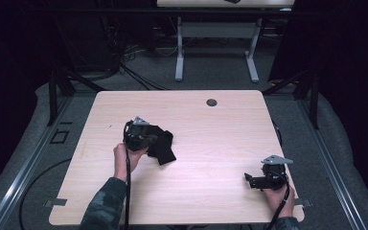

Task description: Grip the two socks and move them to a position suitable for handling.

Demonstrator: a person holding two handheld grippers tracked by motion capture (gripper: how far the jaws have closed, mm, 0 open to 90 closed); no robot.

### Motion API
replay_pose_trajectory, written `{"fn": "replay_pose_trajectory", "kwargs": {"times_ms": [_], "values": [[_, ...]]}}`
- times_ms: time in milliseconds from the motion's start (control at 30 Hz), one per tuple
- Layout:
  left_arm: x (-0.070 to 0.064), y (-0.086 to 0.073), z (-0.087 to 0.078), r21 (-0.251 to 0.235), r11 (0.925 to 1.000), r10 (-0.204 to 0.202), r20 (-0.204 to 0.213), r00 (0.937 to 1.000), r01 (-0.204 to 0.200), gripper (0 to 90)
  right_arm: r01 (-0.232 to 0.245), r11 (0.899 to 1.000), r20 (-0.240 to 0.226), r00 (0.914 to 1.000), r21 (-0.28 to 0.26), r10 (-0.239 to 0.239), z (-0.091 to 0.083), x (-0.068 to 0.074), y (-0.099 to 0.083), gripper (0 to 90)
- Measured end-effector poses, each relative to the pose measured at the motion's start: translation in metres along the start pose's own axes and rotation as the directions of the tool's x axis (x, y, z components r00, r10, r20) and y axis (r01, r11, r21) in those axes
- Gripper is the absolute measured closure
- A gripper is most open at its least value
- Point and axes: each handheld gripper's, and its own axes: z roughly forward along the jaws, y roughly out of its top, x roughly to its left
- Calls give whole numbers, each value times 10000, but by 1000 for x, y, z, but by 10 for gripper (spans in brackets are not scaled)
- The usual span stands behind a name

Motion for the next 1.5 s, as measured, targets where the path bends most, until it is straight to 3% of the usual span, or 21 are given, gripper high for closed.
{"fn": "replay_pose_trajectory", "kwargs": {"times_ms": [433, 767, 1100, 1500], "values": [[-22, 10, -29, -530, 9978, 416, 284, 9987, -401, 866, -7, 10000, 8, 10000, -5, 7, 0, 0, 0, 28], [-43, 1, -40, -588, 9965, 629, 742, 9953, -586, 865, -11, 10000, 7, 10000, -7, 11, 0, 0, 0, 27], [-71, -8, -36, -506, 9971, 631, 1324, 9892, -569, 863, -15, 10000, 11, 10000, -10, 15, 0, 0, 0, 27], [-112, -20, -14, -293, 9977, 657, 2170, 9739, -608, 863, -12, 10000, 14, 10000, -10, 12, 0, 0, 0, 27]]}}
